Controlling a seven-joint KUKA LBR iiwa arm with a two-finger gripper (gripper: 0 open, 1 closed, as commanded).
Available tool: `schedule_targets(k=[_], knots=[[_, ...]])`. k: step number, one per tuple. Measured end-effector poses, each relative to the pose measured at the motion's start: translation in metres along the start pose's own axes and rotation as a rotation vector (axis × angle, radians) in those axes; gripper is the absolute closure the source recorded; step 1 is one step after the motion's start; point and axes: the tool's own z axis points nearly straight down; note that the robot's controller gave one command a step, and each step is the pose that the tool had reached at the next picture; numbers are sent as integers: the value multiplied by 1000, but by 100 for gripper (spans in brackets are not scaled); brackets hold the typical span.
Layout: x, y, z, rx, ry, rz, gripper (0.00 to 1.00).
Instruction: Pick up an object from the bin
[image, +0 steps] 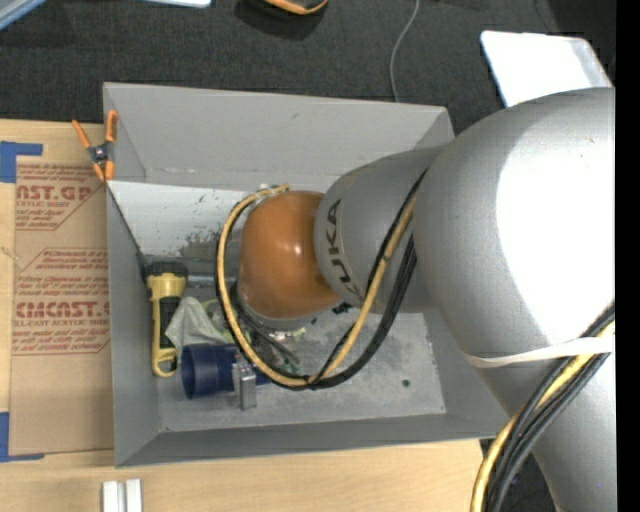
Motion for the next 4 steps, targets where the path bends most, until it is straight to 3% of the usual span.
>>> schedule_targets(k=[1,3,4], knots=[[-42,-9,11,0,7,132,100],[-39,-9,-3,1,16,132,100],[-42,-8,-35,-1,6,131,100]])
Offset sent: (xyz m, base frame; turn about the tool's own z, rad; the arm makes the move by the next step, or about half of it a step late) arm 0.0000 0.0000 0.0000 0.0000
